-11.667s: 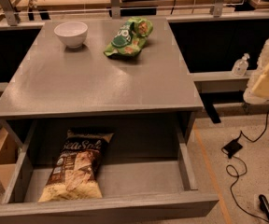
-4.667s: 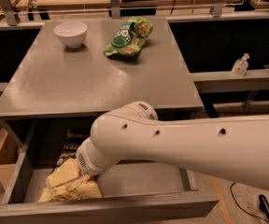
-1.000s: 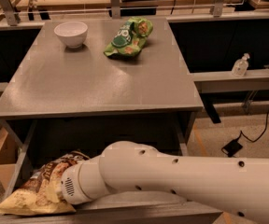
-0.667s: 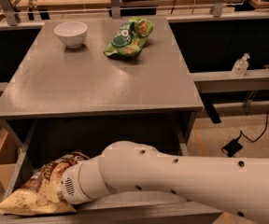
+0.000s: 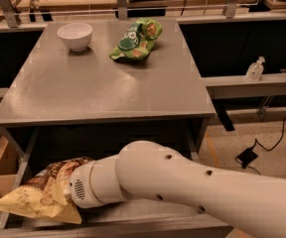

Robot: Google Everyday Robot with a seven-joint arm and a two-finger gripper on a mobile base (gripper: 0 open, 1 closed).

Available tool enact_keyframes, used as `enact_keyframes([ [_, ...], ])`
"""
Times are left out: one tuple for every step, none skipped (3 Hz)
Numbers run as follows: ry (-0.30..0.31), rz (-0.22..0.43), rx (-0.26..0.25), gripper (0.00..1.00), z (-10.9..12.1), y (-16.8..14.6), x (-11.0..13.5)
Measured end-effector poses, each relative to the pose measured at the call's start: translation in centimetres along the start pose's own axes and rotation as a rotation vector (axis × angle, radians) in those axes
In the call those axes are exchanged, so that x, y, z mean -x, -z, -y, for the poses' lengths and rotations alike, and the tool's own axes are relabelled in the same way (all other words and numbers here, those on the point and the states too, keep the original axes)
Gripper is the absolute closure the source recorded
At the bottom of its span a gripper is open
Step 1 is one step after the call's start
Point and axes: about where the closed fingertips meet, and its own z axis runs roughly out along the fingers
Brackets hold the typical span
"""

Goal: Pick brown chip bag from top drawer and place on counter

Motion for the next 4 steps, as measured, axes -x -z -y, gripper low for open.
enact_keyframes([
  [0.059,0.059,-0.050,1.00,-0.1,3.4,2.8],
  [0.097,0.107,-0.096,1.00,0.4,6.9,5.7],
  [0.097,0.107,-0.096,1.00,0.4,6.9,5.7],
  [0.084,0.118,-0.144,1.00,1.0,8.1,5.6],
])
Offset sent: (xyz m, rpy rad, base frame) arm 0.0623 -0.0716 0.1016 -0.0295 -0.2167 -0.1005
